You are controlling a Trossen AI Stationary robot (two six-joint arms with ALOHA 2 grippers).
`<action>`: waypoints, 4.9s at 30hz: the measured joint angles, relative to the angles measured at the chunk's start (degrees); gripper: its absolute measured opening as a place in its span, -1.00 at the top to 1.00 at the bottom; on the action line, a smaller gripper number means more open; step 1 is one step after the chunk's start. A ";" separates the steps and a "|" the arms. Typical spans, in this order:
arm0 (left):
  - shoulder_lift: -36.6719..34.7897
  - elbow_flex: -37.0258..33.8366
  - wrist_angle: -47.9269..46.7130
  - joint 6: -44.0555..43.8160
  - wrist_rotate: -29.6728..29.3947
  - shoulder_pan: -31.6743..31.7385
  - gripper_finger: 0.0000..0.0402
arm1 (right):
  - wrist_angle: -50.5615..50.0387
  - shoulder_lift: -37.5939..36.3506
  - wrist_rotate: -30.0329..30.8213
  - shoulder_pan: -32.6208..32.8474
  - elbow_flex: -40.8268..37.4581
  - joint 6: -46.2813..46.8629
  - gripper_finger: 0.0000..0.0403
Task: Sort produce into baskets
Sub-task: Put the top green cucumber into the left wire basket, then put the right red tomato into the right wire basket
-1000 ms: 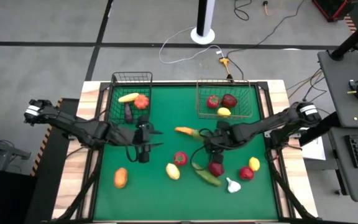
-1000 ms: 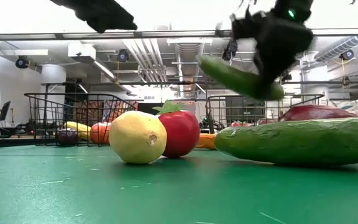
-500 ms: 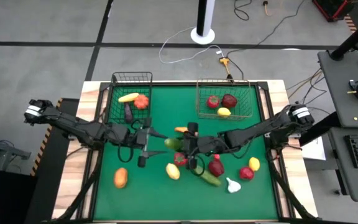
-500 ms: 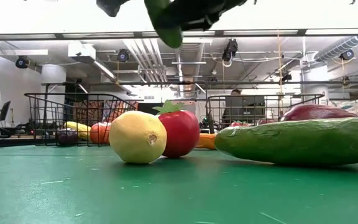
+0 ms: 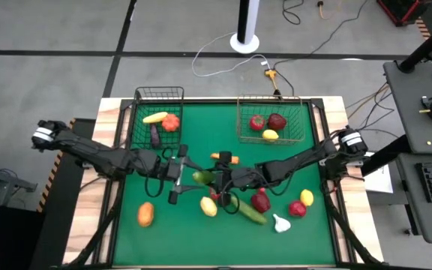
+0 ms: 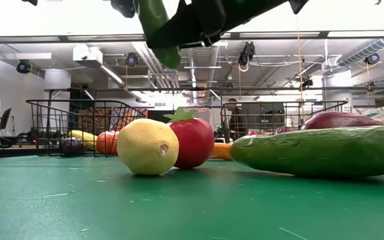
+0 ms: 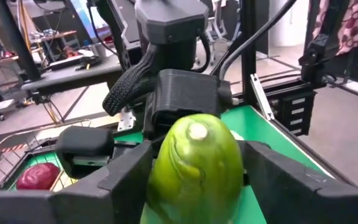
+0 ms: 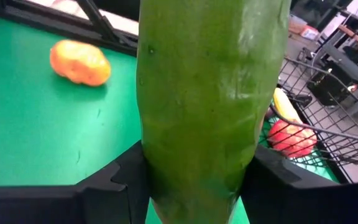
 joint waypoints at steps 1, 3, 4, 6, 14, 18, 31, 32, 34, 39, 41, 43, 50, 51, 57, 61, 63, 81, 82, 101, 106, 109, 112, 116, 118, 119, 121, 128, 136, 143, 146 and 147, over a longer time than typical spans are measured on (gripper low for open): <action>0.49 0.00 0.44 0.02 -0.23 0.04 -0.12 | -0.28 0.01 -0.01 -0.01 0.00 0.00 0.07; 1.10 0.02 1.21 0.03 -0.57 0.11 -0.02 | -0.17 0.02 -0.05 0.00 0.00 0.40 0.01; 1.24 0.02 1.26 0.01 -1.04 0.09 0.05 | -0.35 -0.01 0.02 0.03 0.00 0.58 -0.03; 1.27 0.03 1.25 -0.05 -3.26 0.05 0.20 | -0.50 -0.11 0.21 -0.01 0.00 0.64 -0.09; -2.92 0.07 -2.42 -1.22 -9.61 0.11 0.28 | -0.48 -2.33 1.24 -0.17 0.00 2.53 -0.30; -6.33 0.07 -8.77 -0.44 -18.19 0.83 0.28 | -0.40 -4.06 7.95 -0.07 0.00 2.15 -0.40; -19.16 0.35 -35.55 -7.75 -42.43 15.29 0.28 | -0.64 -6.01 24.07 -0.07 0.00 5.06 -0.54; -19.46 0.45 -37.52 -8.58 -42.32 17.31 0.28 | -0.65 -5.88 24.07 -0.07 0.00 5.26 -0.53; -19.55 0.66 -41.73 -11.05 -40.82 21.51 0.28 | -0.77 -5.63 24.07 -0.12 0.00 5.85 -0.52; -17.47 0.60 -48.60 -16.71 -23.22 32.22 0.28 | -0.92 -4.52 24.05 -0.22 0.00 6.50 -0.51; -16.00 0.52 -49.77 -16.88 -19.41 35.02 0.28 | -1.18 -4.31 24.05 -0.22 0.00 6.97 -0.52; -14.71 0.52 -49.63 -16.66 -19.11 36.56 0.28 | -2.22 -4.28 24.05 -0.22 0.00 7.86 -0.54; -10.97 0.52 -49.54 -15.08 -18.90 37.99 0.19 | -3.41 -4.22 24.04 -0.33 0.00 8.85 -0.55; -10.46 0.52 -49.53 -15.08 -18.90 37.99 0.15 | -3.39 -4.22 24.05 -0.33 0.00 8.91 -0.56; -8.13 0.52 -49.14 -15.52 -19.69 38.01 0.00 | -3.41 -4.22 24.04 -0.33 0.00 10.14 -0.57; -7.60 0.52 -48.75 -15.89 -19.82 38.01 -0.01 | -3.46 -4.22 24.03 -0.33 0.00 10.34 -0.58; -7.81 0.52 -48.61 -15.91 -19.84 38.01 -0.01 | -3.47 -4.22 24.05 -0.33 0.00 10.69 -0.59; -13.53 12.56 -55.74 -11.93 -19.95 36.73 -0.02 | -16.76 -4.97 23.56 -0.22 0.01 24.18 -0.60; -13.82 12.54 -55.86 -11.92 -19.85 36.26 -0.02 | -19.39 -5.01 23.42 -0.22 0.23 26.46 -0.59; -16.51 8.85 -53.81 -11.93 -11.67 20.40 -0.03 | -68.02 -4.94 -4.66 -0.20 12.06 59.90 -0.49; -16.94 8.85 -52.61 -11.44 -11.75 18.10 -0.03 | -78.61 -4.93 -14.55 -0.12 12.60 66.45 -0.48; -17.00 8.83 -52.55 -11.26 -11.79 17.88 -0.03 | -86.64 -5.03 -18.17 0.37 13.13 71.04 -0.48; -17.00 8.83 -52.35 -11.25 -11.84 17.88 -0.03 | -93.93 -6.10 -22.09 1.29 13.18 76.24 -0.49; -16.93 8.83 -52.27 -10.73 -11.93 17.88 -0.03 | -99.14 -8.90 -26.59 3.86 13.18 83.51 -0.57; -16.93 8.83 -52.25 -10.65 -12.17 17.88 -0.03 | -99.51 -10.42 -28.33 5.71 13.11 88.57 -0.63; -16.93 8.83 -52.23 -10.62 -12.25 17.88 -0.03 | -99.43 -11.30 -28.96 6.89 13.09 91.37 -0.65; -16.93 8.83 -52.25 -10.62 -12.28 17.90 -0.03 | -99.43 -12.82 -29.71 9.51 13.09 97.81 -0.69; -16.91 8.79 -52.36 -9.42 -12.32 17.90 -0.03 | -97.29 -14.93 -32.17 21.22 12.71 124.25 -0.73; -16.84 8.79 -51.31 -6.39 -12.45 17.90 -0.03 | -94.23 -14.49 -31.33 29.30 11.27 143.65 -0.74; -16.76 8.79 -50.20 -5.01 -12.49 17.90 -0.03 | -93.90 -15.26 -27.38 29.11 7.01 145.92 -0.74; -16.76 8.79 -50.19 -4.25 -12.48 17.90 -0.03 | -91.69 -16.22 -26.85 28.74 4.58 145.97 -0.74; -16.76 8.79 -50.19 -4.17 -12.49 17.90 -0.03 | -90.45 -16.52 -26.82 28.69 3.51 146.01 -0.74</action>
